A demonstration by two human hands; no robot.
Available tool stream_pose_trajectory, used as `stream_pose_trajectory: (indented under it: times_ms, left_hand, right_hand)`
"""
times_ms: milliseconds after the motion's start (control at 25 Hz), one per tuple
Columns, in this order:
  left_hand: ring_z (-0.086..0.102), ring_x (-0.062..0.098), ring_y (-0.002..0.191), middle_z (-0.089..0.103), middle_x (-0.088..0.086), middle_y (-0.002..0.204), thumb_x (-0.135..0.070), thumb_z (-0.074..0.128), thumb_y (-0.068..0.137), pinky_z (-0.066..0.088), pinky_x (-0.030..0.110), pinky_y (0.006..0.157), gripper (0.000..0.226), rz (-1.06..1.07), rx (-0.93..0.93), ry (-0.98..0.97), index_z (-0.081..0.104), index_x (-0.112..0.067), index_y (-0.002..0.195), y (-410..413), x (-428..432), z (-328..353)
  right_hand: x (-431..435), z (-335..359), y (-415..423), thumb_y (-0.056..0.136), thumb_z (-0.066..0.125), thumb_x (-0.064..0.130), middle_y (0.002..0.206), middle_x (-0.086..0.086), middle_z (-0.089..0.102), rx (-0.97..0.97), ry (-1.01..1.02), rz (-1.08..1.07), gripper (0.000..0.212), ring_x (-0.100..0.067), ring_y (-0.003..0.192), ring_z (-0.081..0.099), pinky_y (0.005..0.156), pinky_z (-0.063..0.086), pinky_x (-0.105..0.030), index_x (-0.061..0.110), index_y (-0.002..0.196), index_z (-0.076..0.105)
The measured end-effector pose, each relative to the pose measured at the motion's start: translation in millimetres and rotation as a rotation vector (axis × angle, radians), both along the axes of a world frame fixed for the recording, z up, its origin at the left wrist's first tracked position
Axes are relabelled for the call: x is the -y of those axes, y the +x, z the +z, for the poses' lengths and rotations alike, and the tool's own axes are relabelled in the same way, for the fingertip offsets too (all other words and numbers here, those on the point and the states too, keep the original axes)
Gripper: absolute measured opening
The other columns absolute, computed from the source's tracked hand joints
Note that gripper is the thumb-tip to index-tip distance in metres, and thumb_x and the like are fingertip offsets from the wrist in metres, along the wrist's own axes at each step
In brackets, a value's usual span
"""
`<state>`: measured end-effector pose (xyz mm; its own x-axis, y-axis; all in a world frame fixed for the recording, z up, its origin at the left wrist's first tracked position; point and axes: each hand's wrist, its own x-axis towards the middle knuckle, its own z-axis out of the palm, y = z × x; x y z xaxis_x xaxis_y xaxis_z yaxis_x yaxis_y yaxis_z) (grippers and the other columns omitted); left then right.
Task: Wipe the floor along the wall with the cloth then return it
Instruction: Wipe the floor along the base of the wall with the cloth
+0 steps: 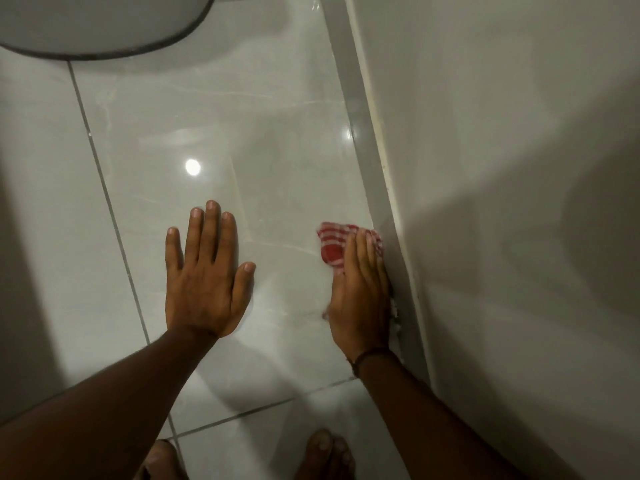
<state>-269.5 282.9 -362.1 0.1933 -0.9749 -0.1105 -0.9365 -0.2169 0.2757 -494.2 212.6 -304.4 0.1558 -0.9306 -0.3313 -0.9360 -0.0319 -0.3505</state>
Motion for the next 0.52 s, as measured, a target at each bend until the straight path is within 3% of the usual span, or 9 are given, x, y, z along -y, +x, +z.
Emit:
stream_pose_trajectory:
  times_ms: [80, 240, 360, 440, 520]
  left_hand:
    - [-0.002, 0.032, 0.175, 0.001, 0.014, 0.188, -0.052, 0.026, 0.11, 0.0, 0.061, 0.14, 0.082, -0.001, 0.011, -0.001, 0.006, -0.011, 0.178, 0, 1, -1]
    - [-0.002, 0.032, 0.175, 0.001, 0.014, 0.188, -0.051, 0.028, 0.109, 0.001, 0.061, 0.139, 0.083, 0.005, 0.005, 0.01, 0.005, -0.011, 0.178, 1, 2, -1]
    - [0.0, 0.034, 0.175, 0.001, 0.016, 0.188, -0.05, 0.027, 0.109, 0.001, 0.062, 0.139, 0.082, 0.005, -0.002, 0.007, 0.006, -0.009, 0.178, 1, 2, 2]
    - [0.0, 0.034, 0.175, 0.001, 0.016, 0.188, -0.05, 0.027, 0.11, 0.001, 0.061, 0.139, 0.082, 0.005, 0.006, 0.006, 0.007, -0.009, 0.178, 0, 2, 2]
    - [0.0, 0.034, 0.175, 0.001, 0.016, 0.188, -0.05, 0.027, 0.109, 0.002, 0.062, 0.139, 0.082, 0.005, 0.007, 0.007, 0.007, -0.009, 0.178, 0, 2, 1]
  right_hand:
    - [43, -2, 21, 0.098, 0.053, 0.02, 0.167, -0.018, 0.029, 0.089, -0.026, -0.017, 0.068, -0.03, 0.158, 0.02, 0.13, 0.018, -0.046, 0.004, 0.159, 0.027]
    - [40, 1, 19, 0.089, 0.075, 0.017, 0.17, -0.016, 0.023, 0.041, 0.035, -0.023, 0.091, -0.031, 0.16, 0.017, 0.131, 0.01, -0.041, 0.007, 0.161, 0.021]
    - [-33, 15, -19, 0.097, 0.063, 0.014, 0.17, -0.012, 0.02, 0.006, 0.051, -0.04, 0.076, -0.029, 0.159, 0.016, 0.129, 0.023, -0.048, 0.007, 0.161, 0.022]
    - [-52, 11, -29, 0.105, 0.046, 0.019, 0.169, -0.004, 0.013, 0.043, 0.047, -0.084, 0.063, -0.023, 0.159, 0.013, 0.13, 0.021, -0.047, 0.01, 0.161, 0.018]
    - [-38, 8, -16, 0.106, 0.048, 0.022, 0.17, -0.001, 0.006, -0.012, 0.085, -0.109, 0.068, -0.021, 0.16, 0.007, 0.132, 0.014, -0.042, 0.012, 0.162, 0.011]
